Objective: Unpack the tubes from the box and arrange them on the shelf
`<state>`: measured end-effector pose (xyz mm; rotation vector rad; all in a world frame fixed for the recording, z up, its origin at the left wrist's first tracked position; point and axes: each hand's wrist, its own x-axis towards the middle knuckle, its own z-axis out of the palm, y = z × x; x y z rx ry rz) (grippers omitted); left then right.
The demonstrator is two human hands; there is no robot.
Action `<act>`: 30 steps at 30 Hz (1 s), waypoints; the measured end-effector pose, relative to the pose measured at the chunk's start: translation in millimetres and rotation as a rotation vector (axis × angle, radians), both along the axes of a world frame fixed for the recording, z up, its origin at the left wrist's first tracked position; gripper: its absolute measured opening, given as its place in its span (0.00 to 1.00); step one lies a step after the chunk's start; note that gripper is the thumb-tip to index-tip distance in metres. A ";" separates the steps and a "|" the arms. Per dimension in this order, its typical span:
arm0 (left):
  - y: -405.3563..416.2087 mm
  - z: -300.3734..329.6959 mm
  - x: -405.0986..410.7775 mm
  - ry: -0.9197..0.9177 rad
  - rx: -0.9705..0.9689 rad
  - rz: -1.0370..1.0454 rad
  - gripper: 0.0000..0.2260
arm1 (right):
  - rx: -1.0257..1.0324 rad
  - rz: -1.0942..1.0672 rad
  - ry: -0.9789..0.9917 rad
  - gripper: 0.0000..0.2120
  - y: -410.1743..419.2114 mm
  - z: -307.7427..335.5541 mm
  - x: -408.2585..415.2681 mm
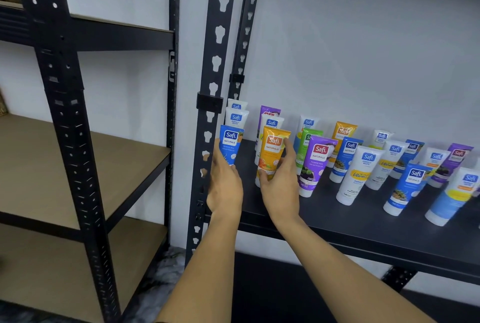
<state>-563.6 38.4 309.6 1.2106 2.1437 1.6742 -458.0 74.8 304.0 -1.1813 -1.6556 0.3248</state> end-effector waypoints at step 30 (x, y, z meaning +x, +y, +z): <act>-22.0 -11.0 25.7 0.197 -0.201 0.025 0.37 | -0.069 0.062 -0.464 0.33 -43.6 -17.6 71.8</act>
